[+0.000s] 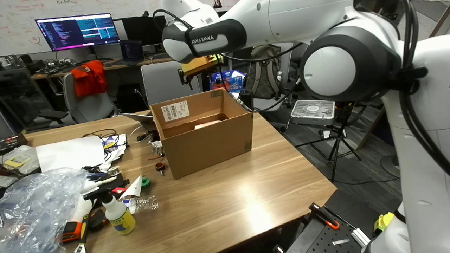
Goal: Place the two t-shirts and two towels inside the brown box
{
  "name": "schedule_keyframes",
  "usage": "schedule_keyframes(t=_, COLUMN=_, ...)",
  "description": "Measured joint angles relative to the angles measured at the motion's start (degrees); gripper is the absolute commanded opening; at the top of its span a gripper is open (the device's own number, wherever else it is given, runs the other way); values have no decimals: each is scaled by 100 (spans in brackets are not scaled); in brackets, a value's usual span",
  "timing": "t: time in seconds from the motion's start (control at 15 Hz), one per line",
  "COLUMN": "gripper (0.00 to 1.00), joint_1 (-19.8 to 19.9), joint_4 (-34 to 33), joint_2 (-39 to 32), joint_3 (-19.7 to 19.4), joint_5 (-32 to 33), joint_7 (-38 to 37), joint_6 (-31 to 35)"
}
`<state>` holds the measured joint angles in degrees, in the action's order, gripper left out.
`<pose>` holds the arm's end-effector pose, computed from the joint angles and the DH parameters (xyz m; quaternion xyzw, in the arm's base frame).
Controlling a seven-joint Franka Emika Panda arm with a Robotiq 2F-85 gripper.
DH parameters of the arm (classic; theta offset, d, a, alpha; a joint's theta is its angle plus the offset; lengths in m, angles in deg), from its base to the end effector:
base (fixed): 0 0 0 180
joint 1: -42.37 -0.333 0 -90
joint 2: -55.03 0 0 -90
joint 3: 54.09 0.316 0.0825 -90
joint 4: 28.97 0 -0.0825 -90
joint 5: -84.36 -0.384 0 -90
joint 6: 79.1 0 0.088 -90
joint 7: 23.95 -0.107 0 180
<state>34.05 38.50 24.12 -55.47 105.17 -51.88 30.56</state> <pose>0.7301 0.0681 0.5047 0.9696 -0.1328 0.1466 0.1438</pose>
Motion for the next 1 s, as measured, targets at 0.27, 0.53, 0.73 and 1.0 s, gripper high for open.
schedule_keyframes(t=0.27, gripper=100, joint_1=-5, joint_4=420, joint_2=354, joint_3=119, joint_5=-18, joint_7=-7, joint_6=-261)
schedule_keyframes(t=0.53, gripper=100, joint_1=-35, joint_4=1028, joint_2=892, joint_3=169, joint_5=-198, joint_7=-47, joint_6=-612)
schedule_keyframes(t=0.73, gripper=100, joint_1=-72, joint_4=1585, joint_2=1368, joint_3=169, joint_5=-244, joint_7=-215, joint_6=-772)
schedule_keyframes(t=1.0, gripper=100, joint_1=-151, joint_4=2532, joint_2=2117, joint_3=184, joint_5=-219, joint_7=-622, joint_6=-803)
